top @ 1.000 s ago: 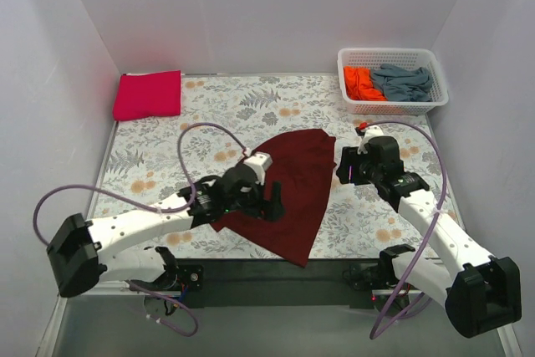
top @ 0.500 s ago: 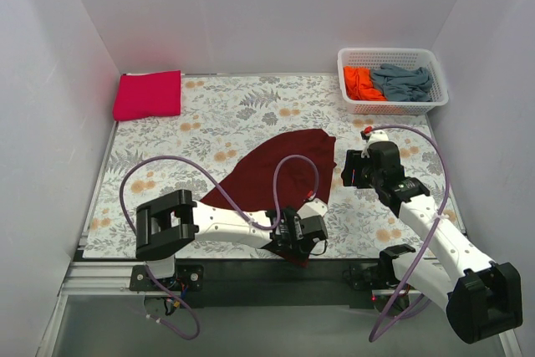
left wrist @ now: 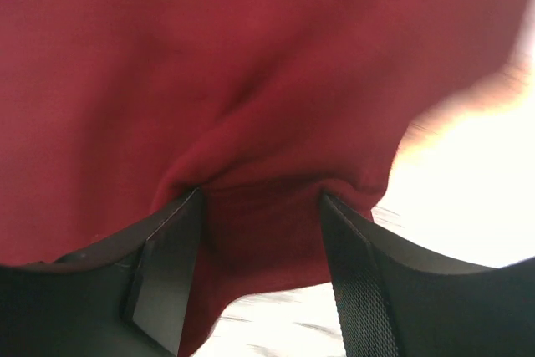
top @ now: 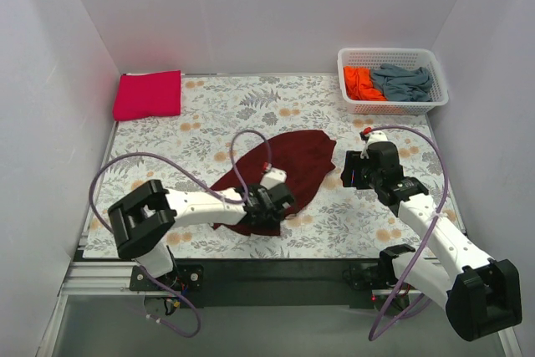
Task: Fold and stack the t-shirts
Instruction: Flatten the tshirt out
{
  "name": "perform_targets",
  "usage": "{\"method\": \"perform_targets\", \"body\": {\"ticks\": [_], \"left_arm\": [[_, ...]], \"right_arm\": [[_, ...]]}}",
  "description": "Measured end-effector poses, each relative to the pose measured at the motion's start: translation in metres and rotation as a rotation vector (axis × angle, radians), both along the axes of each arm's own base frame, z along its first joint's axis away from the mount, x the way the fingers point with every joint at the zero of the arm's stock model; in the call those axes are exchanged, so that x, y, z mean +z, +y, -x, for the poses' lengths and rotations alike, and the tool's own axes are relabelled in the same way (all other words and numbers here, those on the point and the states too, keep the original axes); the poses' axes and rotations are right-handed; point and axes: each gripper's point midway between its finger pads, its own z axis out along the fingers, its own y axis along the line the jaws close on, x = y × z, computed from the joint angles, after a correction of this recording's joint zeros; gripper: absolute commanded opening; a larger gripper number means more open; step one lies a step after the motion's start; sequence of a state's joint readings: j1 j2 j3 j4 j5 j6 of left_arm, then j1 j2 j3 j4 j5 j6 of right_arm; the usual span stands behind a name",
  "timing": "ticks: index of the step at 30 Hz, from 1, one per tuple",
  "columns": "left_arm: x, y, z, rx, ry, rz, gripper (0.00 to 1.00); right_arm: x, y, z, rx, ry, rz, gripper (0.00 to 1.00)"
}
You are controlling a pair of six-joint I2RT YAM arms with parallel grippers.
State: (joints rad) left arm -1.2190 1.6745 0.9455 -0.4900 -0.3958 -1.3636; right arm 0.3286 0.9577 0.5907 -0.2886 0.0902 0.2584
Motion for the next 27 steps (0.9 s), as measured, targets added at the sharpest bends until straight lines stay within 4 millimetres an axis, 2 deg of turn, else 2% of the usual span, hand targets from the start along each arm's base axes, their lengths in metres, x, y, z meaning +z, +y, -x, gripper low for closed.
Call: {"method": "perform_targets", "body": {"ticks": [3,5,7,18,22,27], "left_arm": [[0.001,0.055,-0.035,0.173,0.006,-0.016,0.59],[0.003,0.084,-0.047,0.247,0.006,-0.047,0.66],[0.006,0.093,-0.047,0.258,0.009,-0.066,0.71],[0.027,0.075,-0.017,0.202,0.088,0.024,0.72],[0.023,0.069,-0.004,0.173,0.119,0.021,0.69],[0.005,0.074,0.007,0.169,0.174,-0.049,0.65]], "right_arm": [[-0.004,0.002,0.0,0.007,0.015,-0.002,0.65],[-0.006,0.003,0.001,0.014,0.025,-0.005,0.65],[-0.008,0.006,0.001,0.026,0.034,-0.013,0.65],[-0.005,0.017,0.003,0.077,0.033,-0.057,0.65],[-0.004,0.021,0.003,0.094,0.035,-0.072,0.65],[-0.005,0.023,0.004,0.101,0.038,-0.077,0.65]]}}
